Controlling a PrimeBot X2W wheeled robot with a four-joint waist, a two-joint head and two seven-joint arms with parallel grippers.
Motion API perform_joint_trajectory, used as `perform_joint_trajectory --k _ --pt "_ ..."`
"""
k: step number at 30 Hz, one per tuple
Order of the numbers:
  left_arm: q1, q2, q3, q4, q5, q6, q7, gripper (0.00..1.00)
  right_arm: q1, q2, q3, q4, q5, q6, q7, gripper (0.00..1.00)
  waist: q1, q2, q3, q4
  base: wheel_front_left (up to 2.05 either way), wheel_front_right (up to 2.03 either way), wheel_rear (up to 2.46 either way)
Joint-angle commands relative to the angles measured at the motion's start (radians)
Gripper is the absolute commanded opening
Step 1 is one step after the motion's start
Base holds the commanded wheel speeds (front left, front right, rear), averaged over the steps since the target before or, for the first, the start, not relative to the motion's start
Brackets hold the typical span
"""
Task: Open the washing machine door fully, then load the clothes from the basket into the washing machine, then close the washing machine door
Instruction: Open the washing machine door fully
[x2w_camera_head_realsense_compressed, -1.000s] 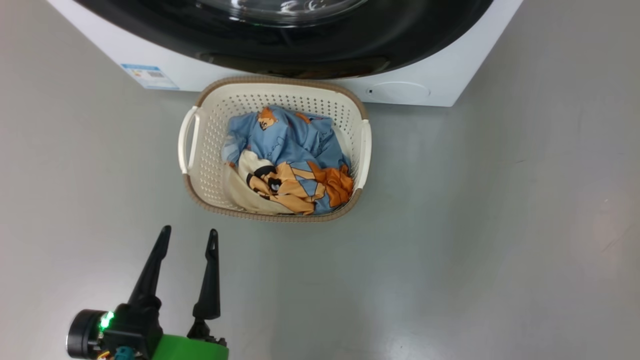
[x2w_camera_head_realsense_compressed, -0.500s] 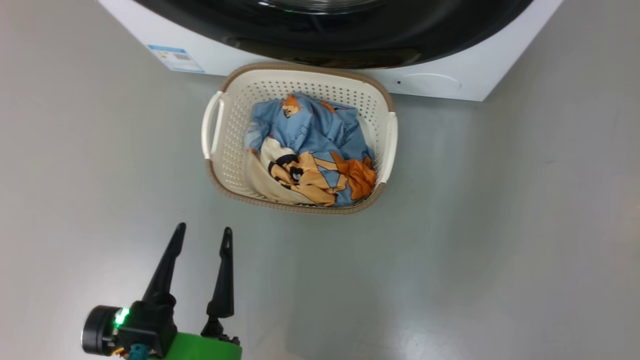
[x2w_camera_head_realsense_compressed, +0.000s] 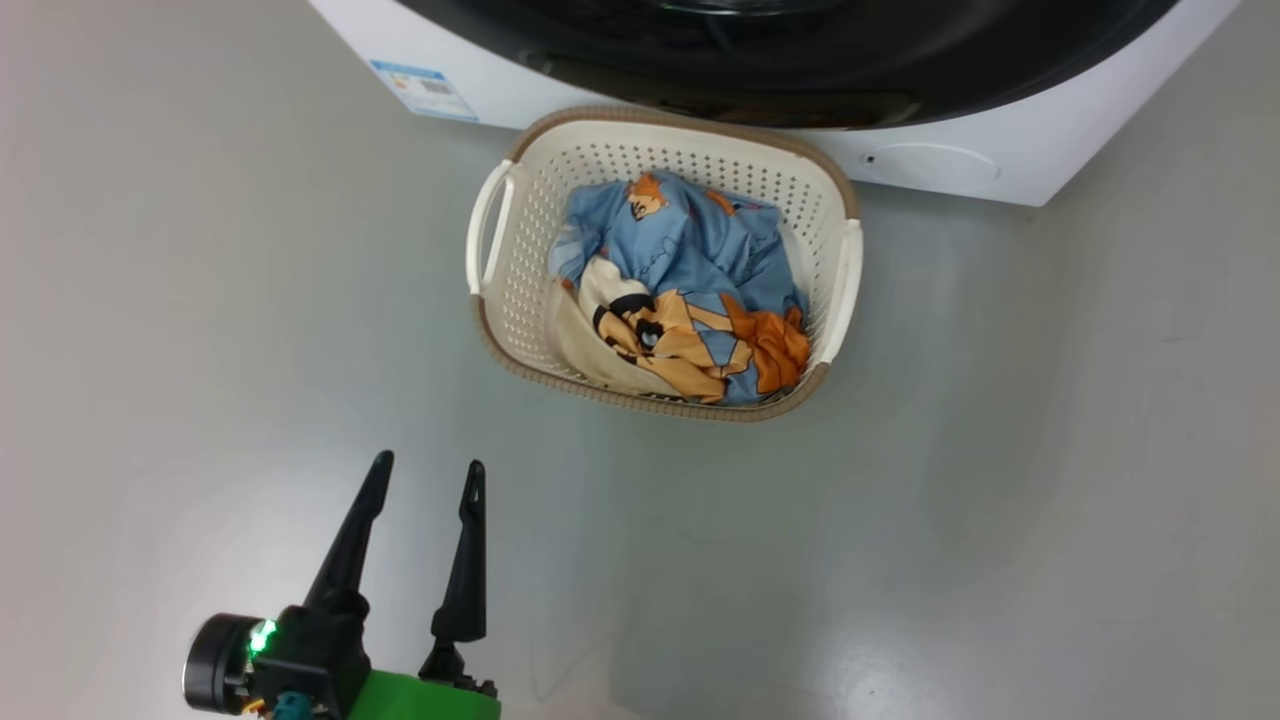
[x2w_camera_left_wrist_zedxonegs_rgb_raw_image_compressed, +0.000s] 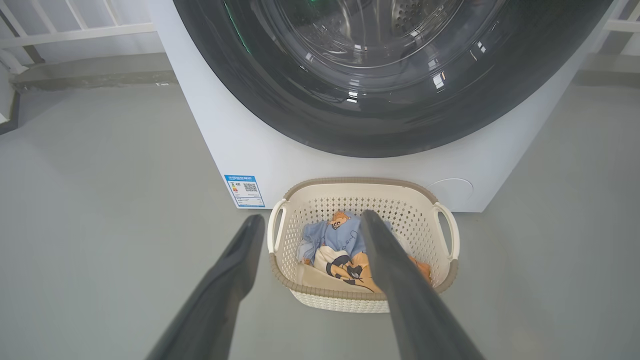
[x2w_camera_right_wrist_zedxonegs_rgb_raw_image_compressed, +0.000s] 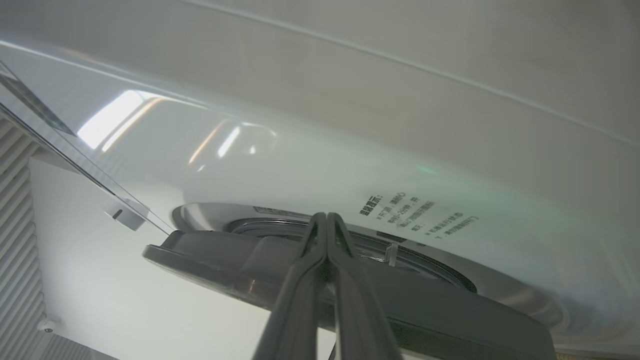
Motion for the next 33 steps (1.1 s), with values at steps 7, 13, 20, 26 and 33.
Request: perform_joint_trajectory --k 7,13,20,26,33 --pt "0.011 0.010 0.011 -0.040 -0.023 0.034 -0.006 1.00 -0.044 -0.024 0.035 -0.036 0.000 0.002 0.014 0.00 0.0000 0.0000 0.044 0.036 0.00 0.00 0.00" --pt "0.006 0.010 0.000 -0.035 -0.032 0.049 -0.006 1.00 -0.056 -0.032 0.052 -0.031 -0.001 0.002 0.012 0.00 0.0000 0.0000 0.056 0.059 0.00 0.00 0.00" --pt "0.005 0.010 -0.003 -0.024 -0.041 0.063 -0.006 1.00 -0.081 -0.052 0.067 -0.030 0.000 0.002 0.019 0.00 0.0000 0.0000 0.073 0.084 0.00 0.00 0.00" --pt "0.007 0.010 -0.009 -0.016 -0.052 0.071 -0.006 1.00 -0.091 -0.059 0.090 -0.034 0.000 0.002 0.034 0.00 0.0000 0.0000 0.073 0.093 0.00 0.00 0.00" --pt "0.001 0.010 -0.023 -0.011 -0.060 0.079 -0.006 1.00 -0.106 -0.070 0.115 -0.036 0.001 0.002 0.051 0.00 0.0000 0.0000 0.069 0.092 0.00 0.00 0.00"
